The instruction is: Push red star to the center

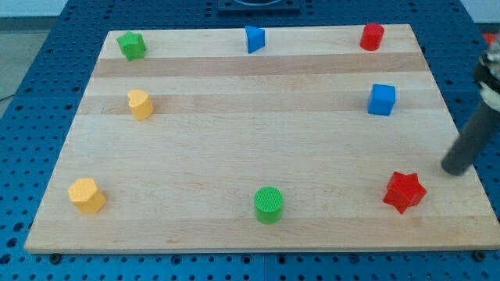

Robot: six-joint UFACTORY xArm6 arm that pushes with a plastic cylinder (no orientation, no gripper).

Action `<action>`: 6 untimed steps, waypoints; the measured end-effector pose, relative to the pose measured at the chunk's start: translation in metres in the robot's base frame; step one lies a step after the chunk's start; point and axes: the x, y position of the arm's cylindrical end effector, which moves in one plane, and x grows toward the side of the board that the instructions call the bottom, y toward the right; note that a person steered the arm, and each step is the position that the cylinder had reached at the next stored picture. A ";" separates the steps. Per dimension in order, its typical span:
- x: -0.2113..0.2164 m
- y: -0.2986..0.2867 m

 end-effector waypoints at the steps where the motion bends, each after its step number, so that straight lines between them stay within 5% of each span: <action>1: 0.040 -0.013; 2: 0.043 -0.053; 4: -0.030 -0.156; 6: -0.086 -0.174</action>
